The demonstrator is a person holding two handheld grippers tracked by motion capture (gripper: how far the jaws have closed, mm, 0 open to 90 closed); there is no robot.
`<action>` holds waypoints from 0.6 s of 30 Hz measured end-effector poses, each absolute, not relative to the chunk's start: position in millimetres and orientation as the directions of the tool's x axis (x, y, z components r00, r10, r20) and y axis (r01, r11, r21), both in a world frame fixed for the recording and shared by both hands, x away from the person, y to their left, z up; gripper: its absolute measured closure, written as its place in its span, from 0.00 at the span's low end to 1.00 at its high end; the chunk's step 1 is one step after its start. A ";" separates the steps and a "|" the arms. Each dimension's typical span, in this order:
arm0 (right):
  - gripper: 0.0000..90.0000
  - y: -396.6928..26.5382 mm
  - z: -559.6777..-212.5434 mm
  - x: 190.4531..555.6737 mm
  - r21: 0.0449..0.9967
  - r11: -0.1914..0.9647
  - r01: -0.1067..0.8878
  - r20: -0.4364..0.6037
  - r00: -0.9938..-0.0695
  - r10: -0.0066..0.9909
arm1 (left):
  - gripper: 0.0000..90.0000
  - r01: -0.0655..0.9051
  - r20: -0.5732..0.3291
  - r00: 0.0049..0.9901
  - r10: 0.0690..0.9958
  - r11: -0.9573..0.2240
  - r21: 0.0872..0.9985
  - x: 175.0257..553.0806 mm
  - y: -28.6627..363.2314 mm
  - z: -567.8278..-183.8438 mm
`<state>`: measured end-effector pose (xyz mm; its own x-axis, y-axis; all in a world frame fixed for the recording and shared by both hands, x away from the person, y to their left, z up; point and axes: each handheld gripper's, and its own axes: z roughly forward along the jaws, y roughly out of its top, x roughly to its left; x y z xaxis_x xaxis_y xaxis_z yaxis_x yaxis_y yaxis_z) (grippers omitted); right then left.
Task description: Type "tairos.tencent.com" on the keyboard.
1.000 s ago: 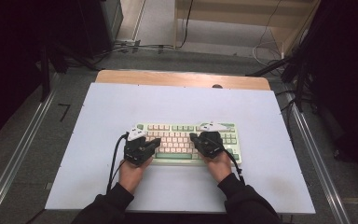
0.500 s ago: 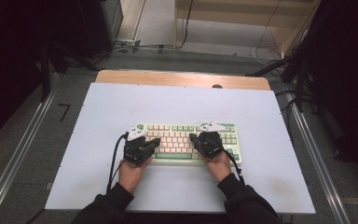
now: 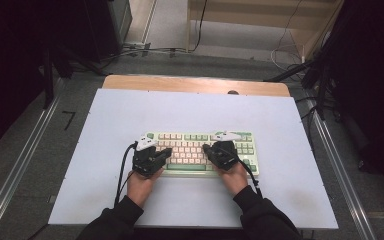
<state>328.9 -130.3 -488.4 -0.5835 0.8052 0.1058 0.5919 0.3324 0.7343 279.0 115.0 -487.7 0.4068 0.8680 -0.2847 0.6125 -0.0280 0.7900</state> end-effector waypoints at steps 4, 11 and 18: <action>0.97 -131.8 -484.7 327.4 0.747 0.316 0.585 0.113 -0.580 0.807 | 1.00 0.611 -0.283 0.407 0.868 -0.028 0.791 278.9 115.5 -487.4; 0.97 -133.2 -481.8 325.8 0.755 0.309 0.578 0.117 -0.582 0.805 | 1.00 0.611 -0.286 0.405 0.868 -0.025 0.791 279.0 115.9 -487.4; 0.97 -133.4 -480.4 324.0 0.756 0.307 0.578 0.121 -0.585 0.802 | 1.00 0.610 -0.287 0.406 0.868 -0.024 0.792 278.8 116.2 -487.2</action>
